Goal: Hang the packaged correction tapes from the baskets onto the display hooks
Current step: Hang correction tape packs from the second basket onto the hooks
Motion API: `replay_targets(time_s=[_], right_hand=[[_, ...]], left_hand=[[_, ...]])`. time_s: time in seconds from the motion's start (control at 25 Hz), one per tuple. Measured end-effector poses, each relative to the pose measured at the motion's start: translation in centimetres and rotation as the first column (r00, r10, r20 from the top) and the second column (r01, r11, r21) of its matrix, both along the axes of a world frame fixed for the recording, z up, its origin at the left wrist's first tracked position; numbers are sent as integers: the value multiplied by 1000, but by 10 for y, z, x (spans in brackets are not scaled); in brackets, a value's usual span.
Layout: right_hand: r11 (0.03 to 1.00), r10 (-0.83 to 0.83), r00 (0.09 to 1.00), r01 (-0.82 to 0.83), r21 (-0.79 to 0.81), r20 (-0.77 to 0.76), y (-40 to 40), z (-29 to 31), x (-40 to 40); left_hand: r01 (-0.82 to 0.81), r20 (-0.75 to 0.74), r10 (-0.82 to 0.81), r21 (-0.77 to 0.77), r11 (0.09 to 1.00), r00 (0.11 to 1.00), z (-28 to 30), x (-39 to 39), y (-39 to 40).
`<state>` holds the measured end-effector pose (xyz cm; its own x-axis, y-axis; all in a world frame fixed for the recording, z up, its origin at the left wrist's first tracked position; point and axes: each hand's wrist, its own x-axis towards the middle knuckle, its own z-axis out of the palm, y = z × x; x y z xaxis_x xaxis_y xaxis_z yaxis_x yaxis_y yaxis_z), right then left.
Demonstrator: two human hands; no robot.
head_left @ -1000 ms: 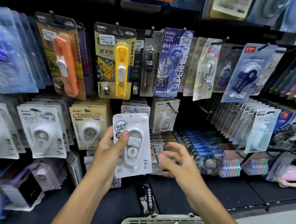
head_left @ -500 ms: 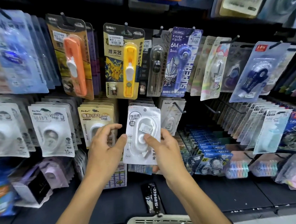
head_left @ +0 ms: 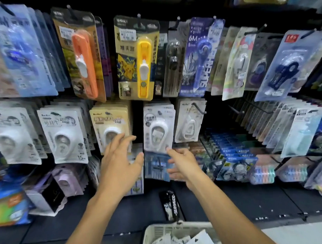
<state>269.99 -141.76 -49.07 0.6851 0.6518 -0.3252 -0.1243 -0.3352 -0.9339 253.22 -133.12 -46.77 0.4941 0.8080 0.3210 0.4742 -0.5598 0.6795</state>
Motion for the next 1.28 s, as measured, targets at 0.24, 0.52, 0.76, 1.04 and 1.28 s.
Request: replay_targets(time_s=[0.24, 0.52, 0.76, 1.04, 1.28], right_hand=[[974, -15, 990, -17, -225, -138, -128, -136, -22], [501, 564, 825, -375, -780, -34, -217, -249, -70], [649, 493, 803, -84, -756, 334, -192, -248, -85], [856, 104, 975, -189, -482, -197, -100, -246, -118], [916, -199, 916, 49, -397, -347, -96, -252, -120]], left_hand=[[438, -613, -544, -333, 835, 573, -74, 11, -33], [305, -676, -737, -700, 646, 9, -196, 12, -74], [314, -781, -471, -364, 877, 411, -197, 27, -64], [142, -604, -405, -435, 889, 686, -185, 30, -43], [159, -554, -421, -459, 874, 718, -187, 23, -40]])
